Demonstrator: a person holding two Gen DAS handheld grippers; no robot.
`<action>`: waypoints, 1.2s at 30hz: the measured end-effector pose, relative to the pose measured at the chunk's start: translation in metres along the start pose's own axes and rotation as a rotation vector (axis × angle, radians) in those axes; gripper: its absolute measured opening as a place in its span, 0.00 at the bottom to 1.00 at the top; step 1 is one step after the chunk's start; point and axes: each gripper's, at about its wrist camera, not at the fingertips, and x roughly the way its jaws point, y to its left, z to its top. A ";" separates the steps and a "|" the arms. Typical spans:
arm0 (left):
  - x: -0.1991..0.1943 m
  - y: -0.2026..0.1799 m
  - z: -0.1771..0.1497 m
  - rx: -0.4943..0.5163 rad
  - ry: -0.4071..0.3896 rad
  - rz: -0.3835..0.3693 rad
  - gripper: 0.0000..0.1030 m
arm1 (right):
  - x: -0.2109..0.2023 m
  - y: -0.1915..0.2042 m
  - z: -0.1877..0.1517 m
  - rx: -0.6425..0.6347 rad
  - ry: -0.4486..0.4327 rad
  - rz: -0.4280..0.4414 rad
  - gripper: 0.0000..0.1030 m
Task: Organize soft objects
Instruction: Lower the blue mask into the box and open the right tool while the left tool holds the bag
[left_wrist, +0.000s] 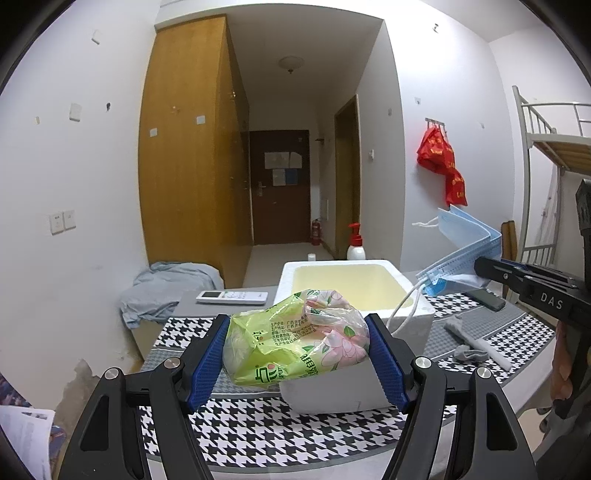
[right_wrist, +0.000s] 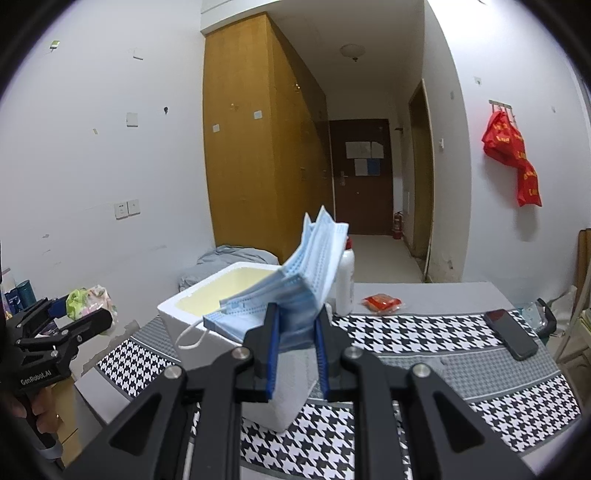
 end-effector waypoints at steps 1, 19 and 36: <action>0.001 0.001 0.000 -0.001 0.001 0.002 0.71 | 0.002 0.000 0.001 -0.001 0.002 0.004 0.21; 0.009 0.020 0.001 -0.011 0.022 0.010 0.71 | 0.039 0.027 0.014 -0.024 0.030 0.066 0.21; 0.033 0.048 0.005 -0.018 0.054 -0.017 0.71 | 0.078 0.046 0.024 -0.012 0.093 0.044 0.21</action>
